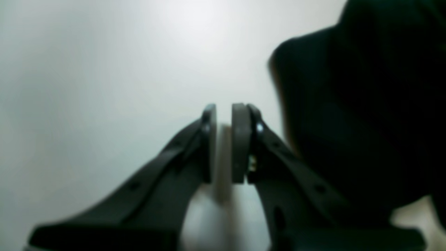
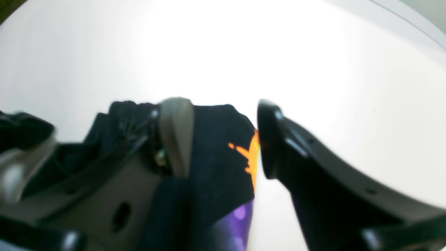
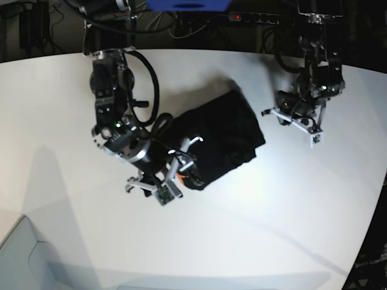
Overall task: Layout the t-shirt on the table in an organized manner, then fold the t-shirt properly
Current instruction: 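Grasp the folded bundle edge with both grippers and fold it over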
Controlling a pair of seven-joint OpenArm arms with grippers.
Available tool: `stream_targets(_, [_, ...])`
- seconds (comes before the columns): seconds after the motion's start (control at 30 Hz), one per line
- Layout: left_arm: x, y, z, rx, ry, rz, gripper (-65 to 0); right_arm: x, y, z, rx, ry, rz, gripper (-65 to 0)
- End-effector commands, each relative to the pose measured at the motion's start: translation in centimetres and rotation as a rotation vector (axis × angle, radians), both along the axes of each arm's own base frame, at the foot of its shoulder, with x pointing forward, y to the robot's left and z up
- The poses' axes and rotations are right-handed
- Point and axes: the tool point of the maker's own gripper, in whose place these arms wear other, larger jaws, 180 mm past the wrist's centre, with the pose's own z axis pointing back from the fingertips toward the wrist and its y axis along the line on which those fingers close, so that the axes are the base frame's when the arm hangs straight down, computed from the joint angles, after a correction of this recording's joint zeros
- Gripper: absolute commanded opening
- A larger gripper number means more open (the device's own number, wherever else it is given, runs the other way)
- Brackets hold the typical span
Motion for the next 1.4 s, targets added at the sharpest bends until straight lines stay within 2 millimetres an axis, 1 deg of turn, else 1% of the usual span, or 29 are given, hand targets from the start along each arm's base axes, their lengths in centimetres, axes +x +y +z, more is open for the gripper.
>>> stream_targets(0.0, [0.5, 0.2, 0.6, 0.002, -0.029, 0.003, -56.9, 0.1, 0.9, 1.7, 0.038, -0.05, 0.023, -31.3])
stream_targets(0.1, [0.4, 0.2, 0.3, 0.004, -0.019, 0.004, -56.9, -1.4, 2.4, 1.4, 0.037, -0.043, 0.067, -29.2])
stream_targets(0.23, [0.4, 0.4, -0.5, -0.003, 0.001, 0.013, -56.9, -3.9, 4.5, 1.5, 0.047, -0.045, 0.131, -29.2])
stream_targets(0.3, [1.1, 0.4, -0.4, -0.004, -0.007, 0.017, -56.9, -4.8, 5.0, 0.9, 0.046, -0.025, 0.147, -29.2])
stream_targets(0.37, [1.2, 0.5, -0.6, -0.007, -0.001, 0.02, -56.9, -5.1, 5.0, 0.4, 0.047, -0.011, 0.146, -29.2])
stream_targets(0.5, [1.5, 0.5, -0.6, -0.011, -0.003, 0.023, -56.9, -5.7, 5.1, -1.7, 0.04, 0.05, 0.149, -29.1])
stream_targets(0.67, [1.7, -1.1, -0.7, -0.013, 0.0, -0.025, -56.9, -6.1, 4.9, -3.9, 0.029, 0.112, 0.146, -29.1])
stream_targets(0.8, [1.7, -1.9, -1.3, -0.02, 0.016, -0.043, -56.9, -6.7, 5.2, -4.3, 0.033, 0.126, 0.151, -29.1])
stream_targets(0.9, [1.7, -2.5, -2.1, -0.023, 0.039, -0.062, -56.9, -6.9, 5.3, -3.8, 0.037, 0.111, 0.155, -29.2])
stream_targets(1.0, [1.7, -2.4, -2.2, -0.017, 0.044, -0.061, -56.9, -7.8, 6.6, -4.0, 0.034, 0.118, 0.198, -29.5])
stream_targets(1.17, [1.8, -2.4, -2.1, -0.023, 0.039, -0.059, -56.9, -8.7, 7.7, -4.6, 0.036, 0.136, 0.235, -29.9])
stream_targets(1.23, [1.7, -2.3, -2.0, -0.021, 0.037, -0.057, -56.9, -8.8, 7.9, -4.8, 0.034, 0.14, 0.24, -33.1])
stream_targets(1.37, [1.6, -2.1, -2.0, -0.018, 0.039, -0.055, -56.9, -8.5, 7.8, -4.5, 0.035, 0.132, 0.237, -46.8])
